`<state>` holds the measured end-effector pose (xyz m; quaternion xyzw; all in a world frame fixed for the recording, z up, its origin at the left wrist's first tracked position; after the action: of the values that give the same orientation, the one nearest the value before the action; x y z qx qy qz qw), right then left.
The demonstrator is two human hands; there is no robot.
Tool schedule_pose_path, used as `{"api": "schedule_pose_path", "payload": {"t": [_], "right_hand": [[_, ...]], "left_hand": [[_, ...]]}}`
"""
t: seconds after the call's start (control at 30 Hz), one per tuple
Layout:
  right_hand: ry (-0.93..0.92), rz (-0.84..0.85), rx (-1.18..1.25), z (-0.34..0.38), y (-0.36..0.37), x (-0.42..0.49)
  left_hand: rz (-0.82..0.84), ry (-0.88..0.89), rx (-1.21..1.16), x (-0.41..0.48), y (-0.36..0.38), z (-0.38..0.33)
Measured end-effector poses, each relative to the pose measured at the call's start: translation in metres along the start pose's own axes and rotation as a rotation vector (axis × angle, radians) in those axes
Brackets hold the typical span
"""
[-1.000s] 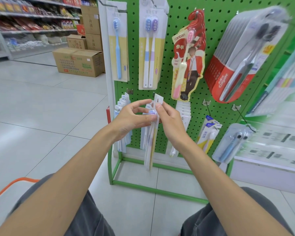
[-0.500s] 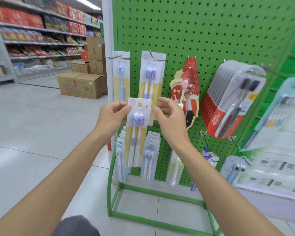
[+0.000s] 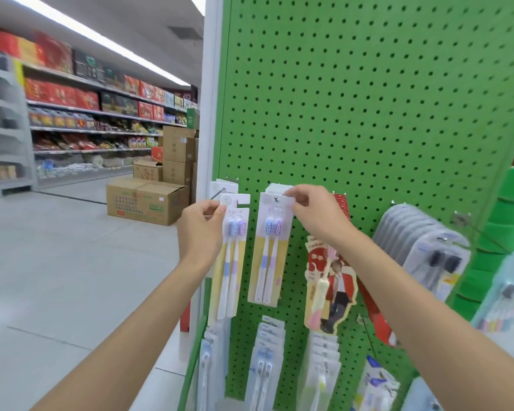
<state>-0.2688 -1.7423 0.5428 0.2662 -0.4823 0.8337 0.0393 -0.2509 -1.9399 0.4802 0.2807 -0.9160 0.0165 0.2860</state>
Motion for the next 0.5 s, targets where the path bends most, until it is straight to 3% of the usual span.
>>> {"api": "schedule_pose_path", "payload": {"t": [0.3, 0.5], "right_hand": [[-0.045, 0.083, 0.092, 0.0, -0.007, 0.004], [-0.047, 0.106, 0.11, -0.001, -0.01, 0.005]], "left_hand": [[0.074, 0.041, -0.013, 0.01, 0.02, 0.008], [0.183, -0.075, -0.14, 0.011, 0.034, 0.013]]}}
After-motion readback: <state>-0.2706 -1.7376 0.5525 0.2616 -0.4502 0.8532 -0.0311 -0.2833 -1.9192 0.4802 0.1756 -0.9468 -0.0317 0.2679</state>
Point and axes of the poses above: each hand's wrist, its own x-axis towards the middle knuckle, its own y-axis out of the palm, z = x × y, the point moved 2 cm from there along x, towards the middle knuckle, and after that the axes turned 11 degrees about -x, right-handed, at the moved point
